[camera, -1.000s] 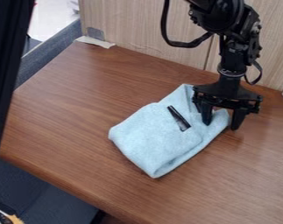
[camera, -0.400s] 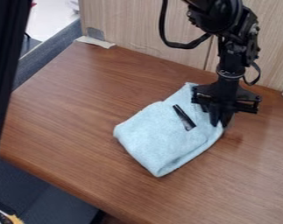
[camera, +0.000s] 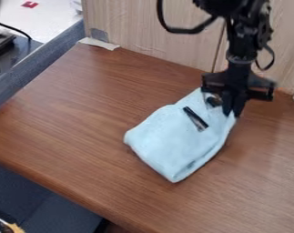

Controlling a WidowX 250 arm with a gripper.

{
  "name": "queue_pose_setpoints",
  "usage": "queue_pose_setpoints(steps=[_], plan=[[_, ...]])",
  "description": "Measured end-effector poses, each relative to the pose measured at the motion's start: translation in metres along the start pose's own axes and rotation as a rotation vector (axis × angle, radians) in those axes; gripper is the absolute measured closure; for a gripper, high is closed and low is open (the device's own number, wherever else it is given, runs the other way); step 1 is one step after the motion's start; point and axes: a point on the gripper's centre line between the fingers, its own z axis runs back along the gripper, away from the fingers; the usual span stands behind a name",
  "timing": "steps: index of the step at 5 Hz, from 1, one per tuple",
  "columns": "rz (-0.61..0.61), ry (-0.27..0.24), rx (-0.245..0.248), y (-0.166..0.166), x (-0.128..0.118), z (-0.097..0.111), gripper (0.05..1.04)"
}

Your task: Fold cloth from left to right

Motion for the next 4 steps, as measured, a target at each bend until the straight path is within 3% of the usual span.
queue_pose_setpoints(steps=[1, 2, 3, 4], plan=[[0.004, -0.036, -0.018, 0.003, 0.000, 0.018, 1.016], [0.016, -0.096, -0.090, 0.013, -0.011, 0.041, 1.016], [0.029, -0.156, -0.141, 0.029, -0.032, 0.060, 1.016], [0.074, -0.189, -0.141, 0.051, -0.059, 0.078, 1.016]])
